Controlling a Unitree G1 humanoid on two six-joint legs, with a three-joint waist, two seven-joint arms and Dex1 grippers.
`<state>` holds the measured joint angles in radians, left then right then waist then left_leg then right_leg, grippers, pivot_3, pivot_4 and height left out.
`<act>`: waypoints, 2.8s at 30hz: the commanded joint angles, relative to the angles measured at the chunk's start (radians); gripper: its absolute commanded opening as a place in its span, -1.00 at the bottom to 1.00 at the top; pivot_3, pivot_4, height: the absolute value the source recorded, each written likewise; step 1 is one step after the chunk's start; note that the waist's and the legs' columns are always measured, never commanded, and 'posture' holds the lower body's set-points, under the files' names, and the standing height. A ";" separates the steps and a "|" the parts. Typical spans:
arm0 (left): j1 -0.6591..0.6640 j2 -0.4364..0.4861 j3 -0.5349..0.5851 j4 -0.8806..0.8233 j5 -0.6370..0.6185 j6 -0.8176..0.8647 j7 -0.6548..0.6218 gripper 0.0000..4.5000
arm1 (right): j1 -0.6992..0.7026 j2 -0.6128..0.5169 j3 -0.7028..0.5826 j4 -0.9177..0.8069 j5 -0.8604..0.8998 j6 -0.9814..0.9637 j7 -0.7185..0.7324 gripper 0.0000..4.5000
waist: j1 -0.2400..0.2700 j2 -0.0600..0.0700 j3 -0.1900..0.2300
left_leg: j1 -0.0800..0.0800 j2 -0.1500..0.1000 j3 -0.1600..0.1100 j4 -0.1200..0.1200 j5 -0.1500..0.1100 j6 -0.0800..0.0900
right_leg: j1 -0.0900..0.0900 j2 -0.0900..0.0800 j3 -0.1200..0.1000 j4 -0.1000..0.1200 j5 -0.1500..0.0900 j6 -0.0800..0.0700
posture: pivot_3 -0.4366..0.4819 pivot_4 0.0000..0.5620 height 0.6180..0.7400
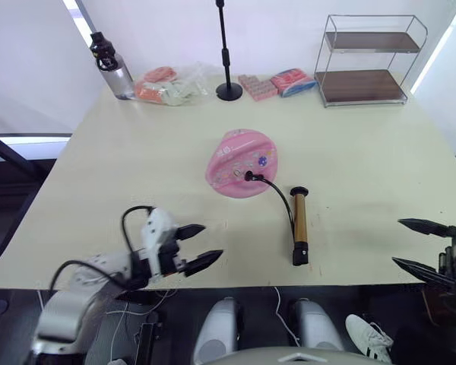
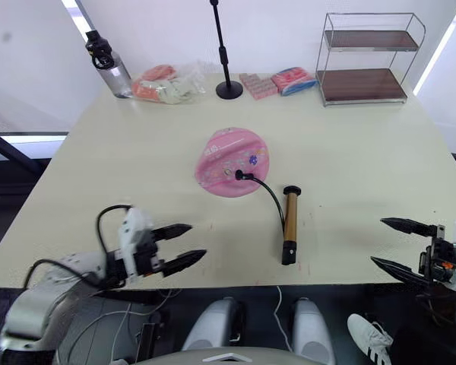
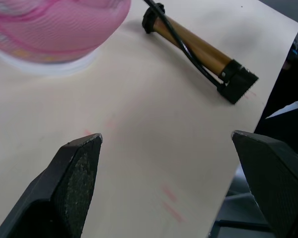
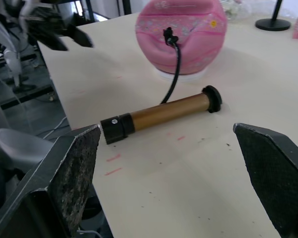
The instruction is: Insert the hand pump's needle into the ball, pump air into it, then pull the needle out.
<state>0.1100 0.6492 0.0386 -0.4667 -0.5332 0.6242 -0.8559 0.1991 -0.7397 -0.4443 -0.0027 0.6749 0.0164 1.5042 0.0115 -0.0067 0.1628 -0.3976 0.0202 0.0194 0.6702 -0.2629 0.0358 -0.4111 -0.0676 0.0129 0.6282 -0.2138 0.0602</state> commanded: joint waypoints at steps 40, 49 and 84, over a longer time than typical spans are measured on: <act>-0.568 -0.689 -0.485 0.328 0.297 0.620 0.691 0.97 | -0.016 0.003 0.033 -0.048 -0.004 -0.062 0.053 1.00 | 0.002 -0.001 0.000 | 0.000 -0.001 0.000 0.002 0.000 0.000 | 0.001 0.004 0.003 0.000 0.001 0.001 | -0.05 -0.47 1.00; -0.552 -0.686 -0.456 0.304 0.294 0.656 0.686 0.74 | -0.033 0.002 0.040 -0.038 0.000 -0.069 0.052 1.00 | 0.000 -0.001 0.000 | 0.001 -0.001 0.000 0.002 0.000 0.000 | 0.002 0.004 0.004 0.001 0.001 0.001 | -0.05 -0.47 1.00; -0.318 -0.285 -0.367 0.081 0.195 0.024 0.217 -0.54 | -0.161 0.214 0.164 -0.333 0.148 0.375 -0.623 1.00 | -0.003 -0.001 0.000 | 0.000 -0.001 0.000 0.002 0.000 0.000 | 0.000 0.003 0.006 0.002 0.001 0.000 | -0.05 -0.47 1.00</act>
<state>-0.2251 0.3603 -0.3464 -0.3670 -0.3262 0.7550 -0.5899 0.0619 -0.5290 -0.2884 -0.2722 0.7672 0.3022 0.9733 0.0089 -0.0077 0.1628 -0.3971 0.0196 0.0195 0.6723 -0.2628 0.0357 -0.4115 -0.0643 0.0187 0.6306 -0.2123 0.0603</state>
